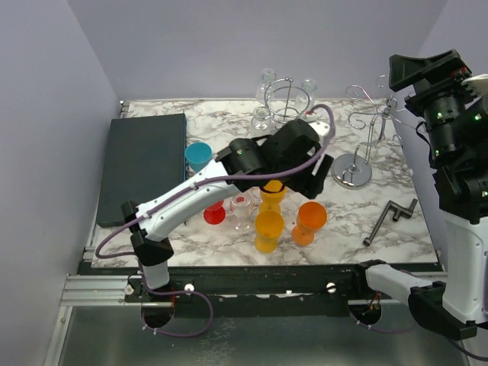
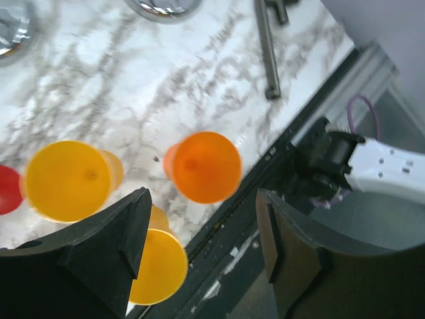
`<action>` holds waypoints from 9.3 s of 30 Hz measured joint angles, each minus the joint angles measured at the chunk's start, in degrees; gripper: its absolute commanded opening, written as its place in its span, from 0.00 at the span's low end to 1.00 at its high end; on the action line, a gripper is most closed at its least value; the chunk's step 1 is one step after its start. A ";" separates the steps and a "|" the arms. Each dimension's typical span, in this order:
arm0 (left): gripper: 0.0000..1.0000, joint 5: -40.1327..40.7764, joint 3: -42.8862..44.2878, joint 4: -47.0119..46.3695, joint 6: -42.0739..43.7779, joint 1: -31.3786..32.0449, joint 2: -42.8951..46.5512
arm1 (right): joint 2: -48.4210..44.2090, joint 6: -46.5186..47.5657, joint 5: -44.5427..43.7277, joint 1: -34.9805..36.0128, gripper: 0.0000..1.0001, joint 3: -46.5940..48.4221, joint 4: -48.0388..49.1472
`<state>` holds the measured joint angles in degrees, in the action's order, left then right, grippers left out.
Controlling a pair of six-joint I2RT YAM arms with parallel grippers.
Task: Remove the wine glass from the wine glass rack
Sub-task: Pick up the wine glass from the wine rack, then place the wine glass at the center of the board.
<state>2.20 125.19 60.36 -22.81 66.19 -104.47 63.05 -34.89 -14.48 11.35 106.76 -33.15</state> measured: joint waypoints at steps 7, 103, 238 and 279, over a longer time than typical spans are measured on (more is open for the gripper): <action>0.72 1.53 -12.22 -7.06 -2.82 -12.96 12.52 | 9.75 0.09 8.31 0.00 1.00 6.45 -1.73; 0.00 -27.93 -43.28 -69.00 -49.31 -44.00 -0.74 | 31.87 -0.63 9.14 14.97 0.83 5.31 -7.13; 0.00 -25.27 -52.17 -92.50 -96.02 -51.12 28.87 | 36.89 -43.36 42.42 19.12 0.56 -24.28 94.03; 0.99 -31.52 -58.90 -71.41 -61.83 -51.17 38.14 | 18.88 -2.64 16.41 20.04 0.01 5.68 -5.14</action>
<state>-29.32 66.28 -11.05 -84.64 15.03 -66.32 81.93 -37.54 1.93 31.40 112.44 -38.28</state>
